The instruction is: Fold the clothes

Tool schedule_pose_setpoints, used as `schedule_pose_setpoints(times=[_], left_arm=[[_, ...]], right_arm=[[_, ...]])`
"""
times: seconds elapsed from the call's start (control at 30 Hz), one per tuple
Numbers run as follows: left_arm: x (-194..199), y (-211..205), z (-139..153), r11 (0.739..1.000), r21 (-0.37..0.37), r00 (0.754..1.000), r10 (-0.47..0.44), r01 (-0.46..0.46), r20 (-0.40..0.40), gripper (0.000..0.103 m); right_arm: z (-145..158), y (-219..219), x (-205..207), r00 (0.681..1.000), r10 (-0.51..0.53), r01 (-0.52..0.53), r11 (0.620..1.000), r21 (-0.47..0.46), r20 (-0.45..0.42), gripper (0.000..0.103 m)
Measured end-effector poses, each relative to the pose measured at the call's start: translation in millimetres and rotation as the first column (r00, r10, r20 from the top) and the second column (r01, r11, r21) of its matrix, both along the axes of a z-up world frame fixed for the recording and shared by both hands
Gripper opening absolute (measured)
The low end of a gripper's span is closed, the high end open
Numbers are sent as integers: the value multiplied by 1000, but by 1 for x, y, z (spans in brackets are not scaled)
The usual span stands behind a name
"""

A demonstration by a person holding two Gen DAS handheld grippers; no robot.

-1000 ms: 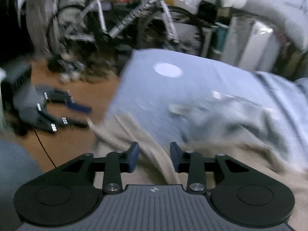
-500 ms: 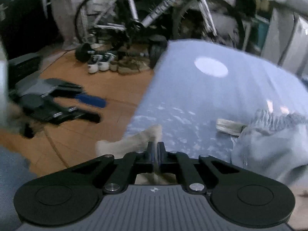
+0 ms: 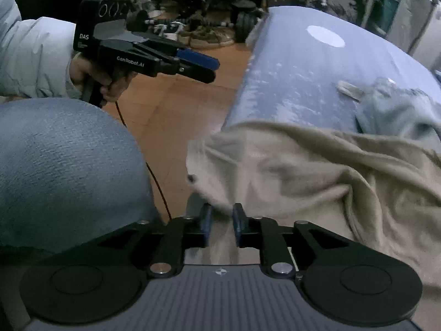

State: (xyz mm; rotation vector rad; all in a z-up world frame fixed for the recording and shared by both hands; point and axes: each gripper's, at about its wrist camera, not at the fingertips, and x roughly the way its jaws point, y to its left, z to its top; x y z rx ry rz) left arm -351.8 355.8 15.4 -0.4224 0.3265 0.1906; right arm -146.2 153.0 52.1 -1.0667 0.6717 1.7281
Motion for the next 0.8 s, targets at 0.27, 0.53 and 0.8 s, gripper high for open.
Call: schedule_pose_setpoints(times=[0.27,0.53,0.8], left_arm=[[23,-35,21,966,80,969,-248,247,6,49],[46,-84,14,922,85,925,-379,379,-22,49],[54,-102,10,912,90,916,-396,401,-69,49]], right_arm=[[24,-23,16,974,-225,224,965,140,-8,33],[65,-100,32,826,-560,554,788,269,-61,38],[71,-168,28,707,-697,698,658,284,-122,39]])
